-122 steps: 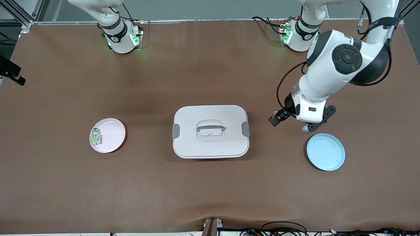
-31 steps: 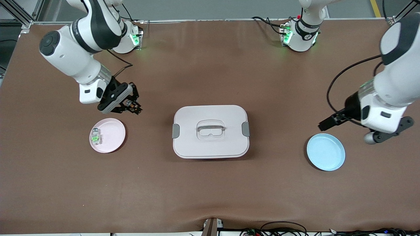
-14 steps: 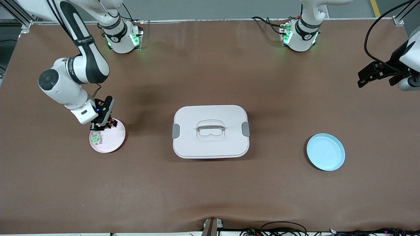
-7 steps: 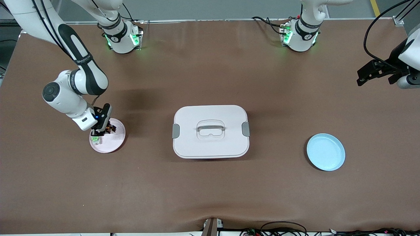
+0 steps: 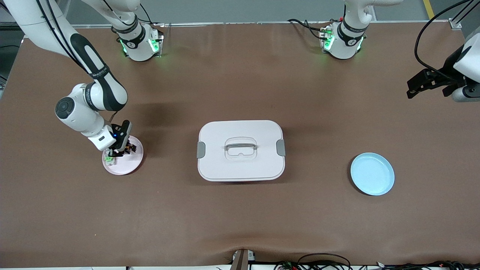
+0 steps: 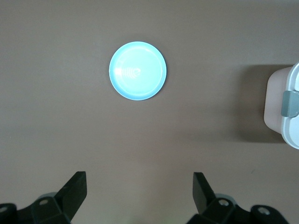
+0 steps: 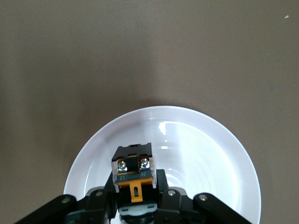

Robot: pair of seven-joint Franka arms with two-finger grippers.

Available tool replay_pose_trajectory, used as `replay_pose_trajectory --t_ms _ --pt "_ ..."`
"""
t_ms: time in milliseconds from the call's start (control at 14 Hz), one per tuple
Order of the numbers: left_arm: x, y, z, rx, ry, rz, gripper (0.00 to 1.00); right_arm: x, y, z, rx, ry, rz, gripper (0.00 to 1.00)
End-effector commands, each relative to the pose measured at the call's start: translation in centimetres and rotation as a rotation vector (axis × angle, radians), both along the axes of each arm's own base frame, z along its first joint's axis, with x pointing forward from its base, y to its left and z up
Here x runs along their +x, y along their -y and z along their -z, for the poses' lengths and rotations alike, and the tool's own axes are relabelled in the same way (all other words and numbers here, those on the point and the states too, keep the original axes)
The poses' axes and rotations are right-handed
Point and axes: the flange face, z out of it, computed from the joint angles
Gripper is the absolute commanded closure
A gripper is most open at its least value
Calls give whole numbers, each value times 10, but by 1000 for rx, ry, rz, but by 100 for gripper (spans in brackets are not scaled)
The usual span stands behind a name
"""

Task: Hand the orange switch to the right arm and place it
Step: 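Lower the switch onto the pink plate with the right gripper, then open the right gripper and draw it back from the plate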

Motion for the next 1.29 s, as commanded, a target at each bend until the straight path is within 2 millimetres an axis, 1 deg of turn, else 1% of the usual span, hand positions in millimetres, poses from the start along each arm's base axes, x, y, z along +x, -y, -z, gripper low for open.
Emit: replay_pose_trajectory --t_ms 0,287,358,573,645,717,860,1003,1075,1218 --pt "-6 -1 -5 -18 6 13 0 5 -1 3 -3 12 -23 100" --pt "-5 0 -4 -18 4 13 0 7 0 11 -11 3 -37 100" --pt "-5 0 -4 -18 4 14 0 7 5 15 -18 -1 -37 100" --pt "-5 -1 -4 -18 4 13 0 14 9 14 -24 3 -35 100" --pt "-5 1 -4 -18 4 16 0 17 12 16 -23 2 -31 91" --pt "-6 0 -5 -18 6 14 0 18 13 17 -21 2 -26 1" --pt "-5 0 -4 -18 6 14 0 17 13 19 -21 -7 -22 0" --pt "-5 2 -4 -18 6 14 0 18 15 14 -23 -18 -22 0" --pt "-4 2 -3 -18 6 14 0 22 16 6 -23 -47 -23 0" --pt "-4 3 -3 -19 9 16 0 31 14 -25 -31 -107 -2 0"
